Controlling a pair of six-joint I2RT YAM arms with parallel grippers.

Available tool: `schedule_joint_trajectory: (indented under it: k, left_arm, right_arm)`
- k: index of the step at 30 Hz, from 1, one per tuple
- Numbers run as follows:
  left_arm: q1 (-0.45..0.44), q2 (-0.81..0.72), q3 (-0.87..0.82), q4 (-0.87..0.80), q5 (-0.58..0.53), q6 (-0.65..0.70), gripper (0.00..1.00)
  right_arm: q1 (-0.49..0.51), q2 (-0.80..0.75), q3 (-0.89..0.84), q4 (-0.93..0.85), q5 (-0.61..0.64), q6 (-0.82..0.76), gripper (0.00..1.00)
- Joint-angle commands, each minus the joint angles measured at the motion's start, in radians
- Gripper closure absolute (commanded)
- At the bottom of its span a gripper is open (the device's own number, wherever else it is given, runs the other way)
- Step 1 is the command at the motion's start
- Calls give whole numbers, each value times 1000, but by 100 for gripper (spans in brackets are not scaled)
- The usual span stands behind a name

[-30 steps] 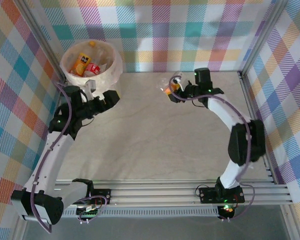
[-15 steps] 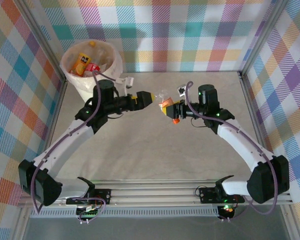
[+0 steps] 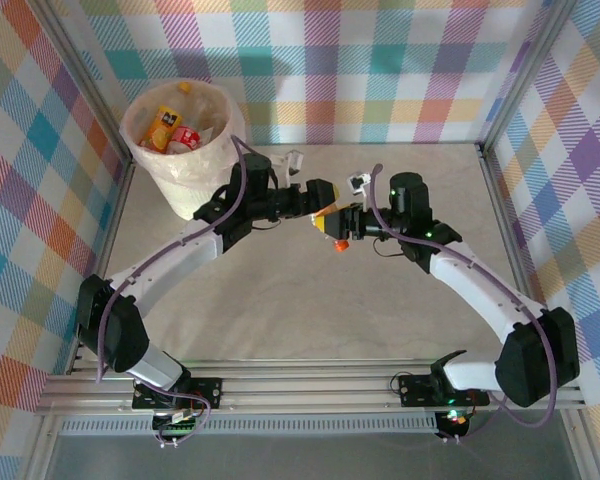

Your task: Put the plastic bottles in the bin

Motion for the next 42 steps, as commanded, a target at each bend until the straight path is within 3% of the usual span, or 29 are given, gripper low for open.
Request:
schedule_joint_trajectory:
  k: [1, 4, 7, 10, 17, 27, 31, 38, 42]
  left_arm:
    - [-17, 16, -4, 125, 7, -53, 34]
    - [-17, 28, -11, 140, 1, -66, 47]
    - [-17, 25, -11, 125, -45, -64, 50]
    - [-15, 20, 6, 76, -111, -36, 52]
    - [1, -12, 75, -127, -327, 56, 54]
    - [95, -62, 182, -236, -525, 216, 54]
    - [185, -42, 303, -237, -527, 266, 55]
    - [382, 30, 525, -231, -539, 264, 55]
    - [464, 116, 648, -280, -618, 264, 55]
  right_arm:
    - [5, 11, 37, 69, -32, 7, 51]
    - [5, 23, 51, 61, -46, -27, 45]
    - [5, 26, 76, 5, -46, -104, 36]
    - [5, 15, 99, -72, -15, -186, 20]
    - [5, -107, 38, -131, 191, -294, 0]
    - [4, -270, -67, -145, 617, -221, 0]
    - [4, -290, -98, -133, 756, -197, 0]
    - [4, -317, -126, -108, 802, -196, 0]
    - [4, -328, -129, -122, 811, -192, 0]
